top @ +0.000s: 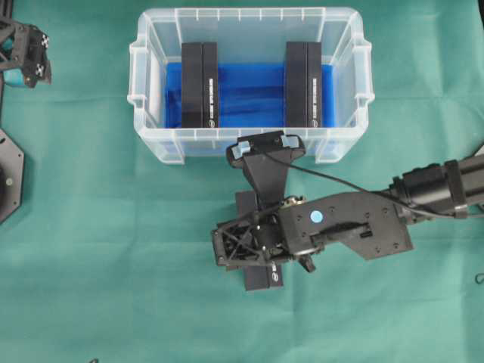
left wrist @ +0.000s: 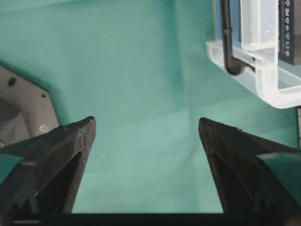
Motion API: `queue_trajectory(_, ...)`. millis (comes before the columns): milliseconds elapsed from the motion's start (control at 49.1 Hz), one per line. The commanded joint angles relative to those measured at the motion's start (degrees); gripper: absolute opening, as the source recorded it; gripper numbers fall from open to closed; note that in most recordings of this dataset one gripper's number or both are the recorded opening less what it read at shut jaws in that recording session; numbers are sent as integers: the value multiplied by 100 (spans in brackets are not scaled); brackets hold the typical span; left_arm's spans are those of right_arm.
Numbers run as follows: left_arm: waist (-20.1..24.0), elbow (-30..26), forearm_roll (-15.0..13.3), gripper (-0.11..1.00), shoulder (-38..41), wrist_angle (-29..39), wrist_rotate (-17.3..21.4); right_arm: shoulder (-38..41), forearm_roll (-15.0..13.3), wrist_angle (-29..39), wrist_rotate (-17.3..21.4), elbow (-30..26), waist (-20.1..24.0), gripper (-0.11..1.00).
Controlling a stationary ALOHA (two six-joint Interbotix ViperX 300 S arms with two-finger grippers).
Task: Take out the box from the case.
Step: 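Carry the box toward the front and lower it onto the table, then open the right gripper, release the box, and retract right arm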
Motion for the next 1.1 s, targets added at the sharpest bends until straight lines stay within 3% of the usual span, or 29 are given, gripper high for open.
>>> queue_trajectory(0,18,-62,26,90,-26,-18,-9,-255,-9,0,35,-97,9,94)
queue_trajectory(285,18,-62,26,90,-26,-18,-9,-431,-70,334,44,-431,-9,94)
queue_trajectory(753,18,-70,18,90,-26,-18,-9,-677,-457,1661,-9,-1731,-35,94)
queue_trajectory(1079,18,-70,18,90,-35,-26,0,-668,-580,1714,-185,-1767,-44,93)
